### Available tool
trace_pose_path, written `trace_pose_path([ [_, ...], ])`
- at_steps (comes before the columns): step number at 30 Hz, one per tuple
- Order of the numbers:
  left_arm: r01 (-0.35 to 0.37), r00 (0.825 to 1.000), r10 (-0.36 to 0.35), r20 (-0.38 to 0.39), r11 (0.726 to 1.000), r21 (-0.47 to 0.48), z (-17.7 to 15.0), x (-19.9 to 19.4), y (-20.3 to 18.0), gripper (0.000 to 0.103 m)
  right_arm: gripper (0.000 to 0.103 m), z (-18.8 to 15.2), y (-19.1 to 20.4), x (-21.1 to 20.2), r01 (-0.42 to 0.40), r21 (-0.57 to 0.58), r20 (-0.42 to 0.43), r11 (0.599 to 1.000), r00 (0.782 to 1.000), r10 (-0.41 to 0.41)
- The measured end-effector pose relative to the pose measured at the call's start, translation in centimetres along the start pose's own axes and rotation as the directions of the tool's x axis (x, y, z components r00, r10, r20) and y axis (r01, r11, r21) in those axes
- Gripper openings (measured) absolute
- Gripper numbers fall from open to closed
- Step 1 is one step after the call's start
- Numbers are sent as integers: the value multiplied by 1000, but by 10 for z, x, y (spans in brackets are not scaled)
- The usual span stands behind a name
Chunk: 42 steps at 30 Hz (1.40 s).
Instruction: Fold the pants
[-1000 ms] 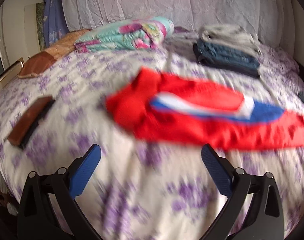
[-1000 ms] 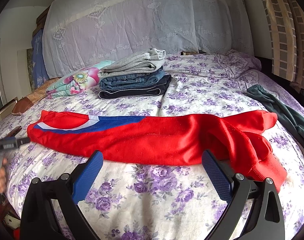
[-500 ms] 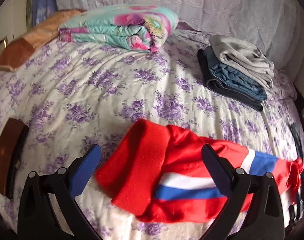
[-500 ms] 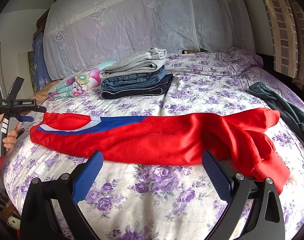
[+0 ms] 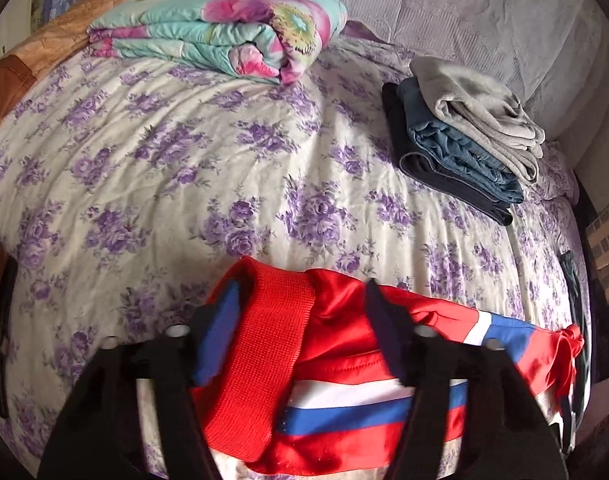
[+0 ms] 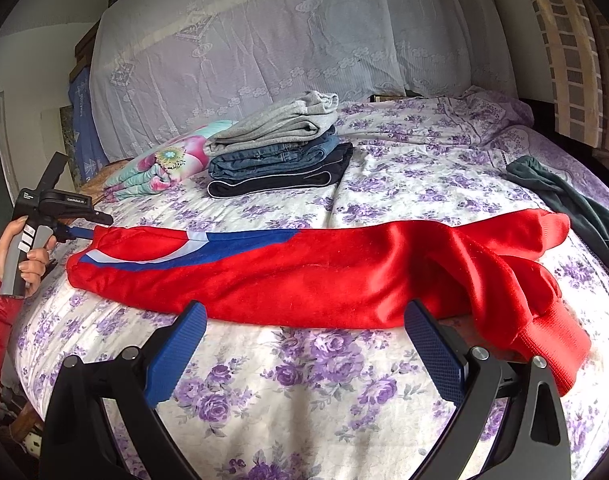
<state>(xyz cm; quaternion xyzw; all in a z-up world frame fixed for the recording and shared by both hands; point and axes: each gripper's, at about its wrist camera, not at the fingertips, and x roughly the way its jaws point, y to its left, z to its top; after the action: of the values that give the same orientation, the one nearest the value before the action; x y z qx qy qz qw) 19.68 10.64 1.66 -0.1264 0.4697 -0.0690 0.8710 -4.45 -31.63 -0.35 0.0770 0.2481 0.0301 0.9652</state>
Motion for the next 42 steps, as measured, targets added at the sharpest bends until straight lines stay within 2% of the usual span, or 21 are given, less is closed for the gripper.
trace_pose_path([
  [4, -19, 1000, 19, 13, 1000, 16, -1, -5, -1, 46, 100, 1, -2, 1, -12, 9, -6, 1000, 1000, 12],
  [6, -31, 999, 31, 14, 999, 19, 0, -4, -1, 39, 100, 1, -3, 2, -17, 14, -11, 1000, 1000, 17],
  [8, -37, 999, 37, 17, 999, 16, 0, -4, 2, 22, 100, 1, -5, 2, -22, 22, -13, 1000, 1000, 22],
  [10, -26, 999, 26, 27, 999, 23, -3, -7, 3, 20, 100, 1, -7, 2, -25, 31, -13, 999, 1000, 26],
  [14, 3, 998, -7, 64, 998, 69, -17, -26, 0, 8, 100, 1, -10, 3, -31, 50, -12, 998, 999, 31],
  [18, 107, 990, -116, 81, 988, 110, -40, -53, 0, 7, 100, 1, -12, 3, -30, 64, -11, 998, 999, 30],
  [21, 131, 987, -141, 74, 983, 129, -57, -63, 2, 7, 100, 2, -13, 4, -28, 68, -13, 997, 1000, 29],
  [24, 189, 980, -196, 43, 974, 123, -84, -67, 11, 6, 100, 1, -14, 4, -30, 68, -17, 997, 999, 31],
  [28, 183, 982, -176, -64, 977, 110, -135, -46, 30, 6, 100, 2, -14, 4, -32, 72, -14, 997, 999, 33],
  [31, 182, 979, -174, -103, 981, 72, -153, -37, 43, 6, 100, 2, -14, 4, -35, 69, -12, 997, 999, 36],
  [33, 172, 984, -168, -66, 983, 57, -146, -49, 43, 13, 100, 2, -13, 5, -43, 64, -14, 997, 999, 44],
  [34, 153, 988, -151, -37, 986, 63, -142, -55, 40, 33, 100, 3, -12, 5, -50, 61, -14, 997, 999, 51],
  [35, 134, 991, -134, -6, 988, 73, -137, -60, 36, 61, 100, 5, -11, 5, -61, 60, -14, 996, 998, 61],
  [36, 108, 993, -113, 47, 990, 96, -132, -69, 29, 73, 100, 7, -9, 6, -90, 63, -13, 994, 996, 91],
  [37, 83, 992, -94, 90, 989, 120, -130, -75, 21, 84, 100, 13, -7, 8, -168, 66, -2, 984, 986, 169],
  [38, 59, 990, -78, 121, 986, 153, -129, -77, 11, 85, 100, 20, -4, 10, -234, 73, 14, 970, 972, 233],
  [40, 53, 990, -75, 119, 982, 179, -129, -72, 0, 85, 100, 41, 7, 20, -315, 81, 43, 946, 949, 313],
  [42, 54, 992, -75, 102, 979, 196, -138, -62, -6, 85, 100, 61, 24, 36, -350, 30, 25, 936, 937, 350],
])
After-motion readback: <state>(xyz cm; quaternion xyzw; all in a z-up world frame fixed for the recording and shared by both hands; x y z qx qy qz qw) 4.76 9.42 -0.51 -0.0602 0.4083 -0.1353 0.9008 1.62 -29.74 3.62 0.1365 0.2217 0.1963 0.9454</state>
